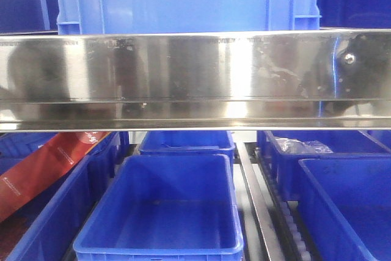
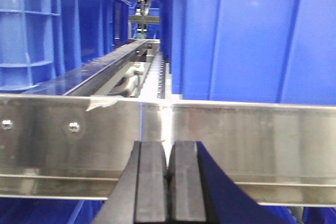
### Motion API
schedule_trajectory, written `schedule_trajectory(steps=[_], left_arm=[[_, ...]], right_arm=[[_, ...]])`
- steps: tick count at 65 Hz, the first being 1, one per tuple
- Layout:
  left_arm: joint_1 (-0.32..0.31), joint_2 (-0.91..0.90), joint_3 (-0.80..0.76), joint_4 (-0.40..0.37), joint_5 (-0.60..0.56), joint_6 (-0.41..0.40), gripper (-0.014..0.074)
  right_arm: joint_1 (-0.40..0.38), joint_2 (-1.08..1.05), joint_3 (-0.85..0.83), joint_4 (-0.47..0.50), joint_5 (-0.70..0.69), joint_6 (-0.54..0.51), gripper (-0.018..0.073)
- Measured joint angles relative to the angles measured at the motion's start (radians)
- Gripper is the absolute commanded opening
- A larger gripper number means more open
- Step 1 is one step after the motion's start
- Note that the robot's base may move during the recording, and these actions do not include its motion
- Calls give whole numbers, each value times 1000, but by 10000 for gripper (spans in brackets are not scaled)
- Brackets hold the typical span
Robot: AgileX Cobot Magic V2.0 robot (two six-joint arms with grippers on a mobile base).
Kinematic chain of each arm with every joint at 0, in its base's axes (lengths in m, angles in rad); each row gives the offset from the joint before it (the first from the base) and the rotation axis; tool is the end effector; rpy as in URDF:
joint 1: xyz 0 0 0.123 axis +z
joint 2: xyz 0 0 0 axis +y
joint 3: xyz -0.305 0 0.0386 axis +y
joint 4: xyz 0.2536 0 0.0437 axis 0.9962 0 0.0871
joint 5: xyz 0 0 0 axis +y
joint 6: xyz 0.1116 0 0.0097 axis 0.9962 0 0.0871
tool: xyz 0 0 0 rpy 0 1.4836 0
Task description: Place valve from conveyor to right shelf box
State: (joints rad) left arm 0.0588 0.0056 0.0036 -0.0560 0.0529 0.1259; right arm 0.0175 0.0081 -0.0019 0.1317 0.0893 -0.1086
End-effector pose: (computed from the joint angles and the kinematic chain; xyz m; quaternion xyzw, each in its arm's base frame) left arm 0.0611 0.0033 0.2074 0.0050 0.6981 0.0450 0.7145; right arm 0.0612 0.0024 0.2053 -0.0023 0.7098 0.0183 0.7042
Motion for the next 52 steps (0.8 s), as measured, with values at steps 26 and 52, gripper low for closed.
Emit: schedule_trajectory(steps=[26, 52], left_arm=[[0, 0, 0, 0, 0, 0, -111], [0, 0, 0, 0, 0, 0, -111]], right_arm=[[-2, 0, 0, 0, 0, 2, -160], [-2, 0, 0, -2, 0, 4, -160]])
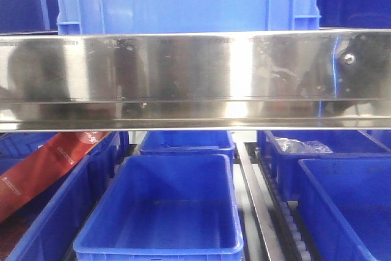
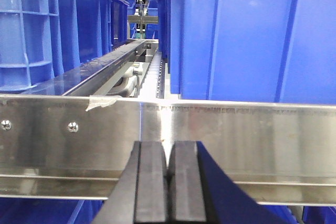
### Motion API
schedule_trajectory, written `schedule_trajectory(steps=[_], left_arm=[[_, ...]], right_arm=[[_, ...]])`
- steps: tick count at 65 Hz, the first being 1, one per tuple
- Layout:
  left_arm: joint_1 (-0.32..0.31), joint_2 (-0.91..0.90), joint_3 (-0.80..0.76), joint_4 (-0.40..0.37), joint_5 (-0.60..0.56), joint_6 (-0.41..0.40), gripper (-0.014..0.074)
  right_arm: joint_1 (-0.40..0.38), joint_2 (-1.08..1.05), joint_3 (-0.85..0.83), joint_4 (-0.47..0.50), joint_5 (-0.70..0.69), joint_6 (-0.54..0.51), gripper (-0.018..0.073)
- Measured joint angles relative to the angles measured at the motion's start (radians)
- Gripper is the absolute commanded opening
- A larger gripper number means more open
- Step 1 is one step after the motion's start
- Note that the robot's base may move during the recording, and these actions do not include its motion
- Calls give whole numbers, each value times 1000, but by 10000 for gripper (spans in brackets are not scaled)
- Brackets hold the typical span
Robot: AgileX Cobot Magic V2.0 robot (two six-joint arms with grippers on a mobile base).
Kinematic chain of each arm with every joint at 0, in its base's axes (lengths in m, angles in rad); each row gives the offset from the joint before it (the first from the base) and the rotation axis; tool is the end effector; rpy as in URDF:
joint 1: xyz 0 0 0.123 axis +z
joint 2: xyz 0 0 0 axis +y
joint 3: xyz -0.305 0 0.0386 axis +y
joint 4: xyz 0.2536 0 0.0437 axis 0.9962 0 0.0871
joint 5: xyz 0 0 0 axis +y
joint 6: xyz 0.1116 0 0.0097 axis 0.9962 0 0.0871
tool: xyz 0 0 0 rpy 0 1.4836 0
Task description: Place valve from conveyor to right shelf box
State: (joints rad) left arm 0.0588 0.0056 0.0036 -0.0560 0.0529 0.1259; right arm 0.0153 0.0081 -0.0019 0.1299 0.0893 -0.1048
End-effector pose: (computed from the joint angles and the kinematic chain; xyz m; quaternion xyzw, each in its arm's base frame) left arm 0.0611 0.0033 0.2074 0.0050 0.6981 0.0450 0.7145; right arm 0.0612 0.0022 0.2053 -0.0008 0.7098 0.0181 0.7042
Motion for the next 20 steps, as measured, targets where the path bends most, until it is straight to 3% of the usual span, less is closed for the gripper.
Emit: schedule_trajectory(steps=[20], left_arm=[[0, 0, 0, 0, 0, 0, -111]], right_arm=[[0, 0, 0, 0, 0, 0, -160]])
